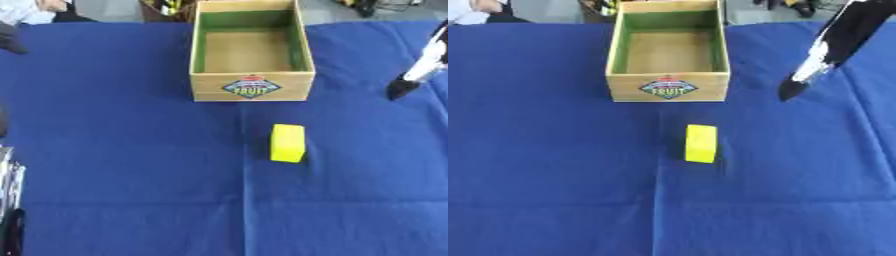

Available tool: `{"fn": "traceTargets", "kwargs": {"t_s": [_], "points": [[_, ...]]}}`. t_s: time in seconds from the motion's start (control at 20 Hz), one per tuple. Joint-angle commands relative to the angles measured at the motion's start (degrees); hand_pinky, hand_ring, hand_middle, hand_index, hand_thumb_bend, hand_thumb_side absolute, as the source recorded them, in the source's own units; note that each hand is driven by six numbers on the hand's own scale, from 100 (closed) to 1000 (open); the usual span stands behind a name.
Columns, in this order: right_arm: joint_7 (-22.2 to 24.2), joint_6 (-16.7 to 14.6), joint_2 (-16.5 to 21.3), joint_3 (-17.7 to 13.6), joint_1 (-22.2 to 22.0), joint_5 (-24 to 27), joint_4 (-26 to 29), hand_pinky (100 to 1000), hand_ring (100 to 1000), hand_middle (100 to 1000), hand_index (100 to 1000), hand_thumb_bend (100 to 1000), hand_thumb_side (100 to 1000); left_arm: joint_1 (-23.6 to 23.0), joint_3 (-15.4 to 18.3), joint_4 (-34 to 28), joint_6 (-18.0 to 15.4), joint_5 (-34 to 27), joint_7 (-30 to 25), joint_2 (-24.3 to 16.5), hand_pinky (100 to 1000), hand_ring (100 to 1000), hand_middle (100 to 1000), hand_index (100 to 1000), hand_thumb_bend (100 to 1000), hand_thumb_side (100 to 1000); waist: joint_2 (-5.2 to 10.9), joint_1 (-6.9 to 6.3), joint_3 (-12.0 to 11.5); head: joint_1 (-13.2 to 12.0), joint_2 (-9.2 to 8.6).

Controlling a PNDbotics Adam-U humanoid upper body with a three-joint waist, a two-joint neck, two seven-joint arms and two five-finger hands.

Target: Pick up objects on the table and place them in the box.

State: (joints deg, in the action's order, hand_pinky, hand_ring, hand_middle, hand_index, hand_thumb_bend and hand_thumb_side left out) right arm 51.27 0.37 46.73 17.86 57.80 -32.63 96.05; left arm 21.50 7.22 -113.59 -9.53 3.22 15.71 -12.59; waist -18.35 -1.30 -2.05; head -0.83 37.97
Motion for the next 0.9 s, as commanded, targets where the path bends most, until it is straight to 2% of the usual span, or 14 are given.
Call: {"fn": "traceTargets", "kwargs": {"t_s": [0.05, 0.3, 0.5, 0.9], "points": [[0.7, 0.1, -0.4, 1.1, 1.4, -2.3, -0.9, 840, 873, 732, 895, 917, 466, 0.4, -0.2, -1.0, 0.0, -0.2, -0.3, -1.2, 421, 510, 559, 752, 149, 1000, 1.2, 0.04, 0.0, 0.3, 0.08], [0.7, 0.0, -2.5, 3.2, 1.8, -4.3, -2.5, 831, 872, 735, 912, 917, 457, 0.4, -0.3, -1.0, 0.0, -0.3, -0.4, -1.1, 421, 511, 559, 751, 147, 1000, 1.15, 0.04, 0.1, 0.3, -0.05], [0.7, 0.8, -4.3, 3.9, 1.7, -5.5, -2.8, 814, 864, 711, 905, 909, 483, 0.4, -0.4, -1.0, 0.0, -0.3, -0.5, -1.0, 421, 511, 559, 750, 147, 1000, 1.12, -0.04, 0.3, 0.2, -0.28], [0.7, 1.6, -5.8, 5.9, 1.1, -6.9, -3.4, 803, 861, 710, 901, 902, 471, 0.4, -0.4, -1.0, 0.0, -0.4, -0.5, -1.0, 421, 511, 559, 750, 146, 1000, 1.01, -0.03, 0.4, 0.3, -0.73]]}}
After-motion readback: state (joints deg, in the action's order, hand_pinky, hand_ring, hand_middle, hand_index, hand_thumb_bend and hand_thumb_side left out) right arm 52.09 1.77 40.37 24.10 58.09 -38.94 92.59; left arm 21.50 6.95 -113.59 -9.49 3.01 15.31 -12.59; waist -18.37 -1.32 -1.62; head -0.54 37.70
